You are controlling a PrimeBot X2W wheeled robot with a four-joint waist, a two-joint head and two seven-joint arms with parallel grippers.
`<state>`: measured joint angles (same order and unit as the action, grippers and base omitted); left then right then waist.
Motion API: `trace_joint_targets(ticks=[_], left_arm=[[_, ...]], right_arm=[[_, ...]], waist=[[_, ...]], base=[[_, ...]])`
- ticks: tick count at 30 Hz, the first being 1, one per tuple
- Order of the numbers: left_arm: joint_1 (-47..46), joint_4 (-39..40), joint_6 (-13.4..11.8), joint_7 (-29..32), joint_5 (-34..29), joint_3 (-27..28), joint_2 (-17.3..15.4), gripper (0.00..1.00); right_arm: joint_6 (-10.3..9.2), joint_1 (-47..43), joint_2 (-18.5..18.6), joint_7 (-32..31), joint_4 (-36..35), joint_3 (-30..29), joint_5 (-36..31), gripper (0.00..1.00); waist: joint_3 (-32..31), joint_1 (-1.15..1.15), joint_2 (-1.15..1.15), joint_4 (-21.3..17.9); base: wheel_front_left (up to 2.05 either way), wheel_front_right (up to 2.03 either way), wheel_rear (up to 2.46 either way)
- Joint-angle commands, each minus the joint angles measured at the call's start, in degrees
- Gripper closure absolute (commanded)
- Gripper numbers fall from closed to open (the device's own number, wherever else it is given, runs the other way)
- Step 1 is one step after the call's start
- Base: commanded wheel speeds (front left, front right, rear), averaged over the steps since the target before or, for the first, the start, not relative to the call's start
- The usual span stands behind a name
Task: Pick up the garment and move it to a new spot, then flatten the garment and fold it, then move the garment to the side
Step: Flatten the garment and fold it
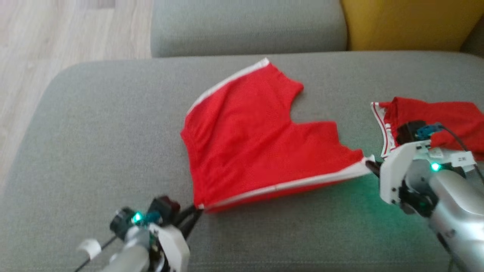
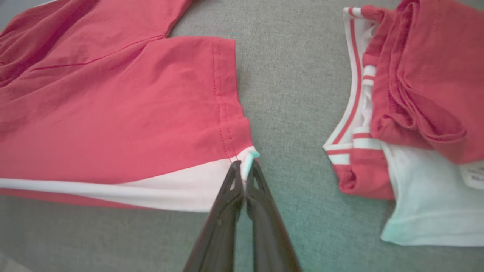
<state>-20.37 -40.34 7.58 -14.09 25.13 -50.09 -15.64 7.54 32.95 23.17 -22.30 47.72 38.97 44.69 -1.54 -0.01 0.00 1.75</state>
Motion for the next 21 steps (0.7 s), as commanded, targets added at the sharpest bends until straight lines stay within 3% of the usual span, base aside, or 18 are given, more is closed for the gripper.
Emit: trace_joint_targets(ticks=[1,12,16,21], left_arm=[[-1.1,1.5,-0.3,0.2,0.6,2.0,-3.2,1.0],[8.4,17.9,-2.0,8.1,2.2,-1.0,-7.5,1.0],[8.0,22.7,-3.8,8.9,2.5,0.4,-8.8,1.0],[6.2,26.2,-4.9,9.2,2.7,1.9,-9.4,1.0]], right_arm=[[-0.05,-0.1,3.3,-1.1,-2.0,0.1,0.9,1.0],[-0.05,-8.2,15.0,-16.3,-16.6,-2.9,7.2,1.0],[-0.05,-8.4,15.8,-17.2,-19.9,-7.5,6.0,1.0],[-0.05,-6.6,13.8,-18.7,-21.5,-13.2,4.0,1.0]], waist=[[-0.9,0.01,0.0,0.0],[-2.1,0.01,0.0,1.2],[-1.6,0.01,0.0,2.2],[-0.4,0.01,0.0,3.8]], base=[[0.0,0.0,0.0],[0.0,0.0,0.0],[0.0,0.0,0.0],[0.0,0.0,0.0]])
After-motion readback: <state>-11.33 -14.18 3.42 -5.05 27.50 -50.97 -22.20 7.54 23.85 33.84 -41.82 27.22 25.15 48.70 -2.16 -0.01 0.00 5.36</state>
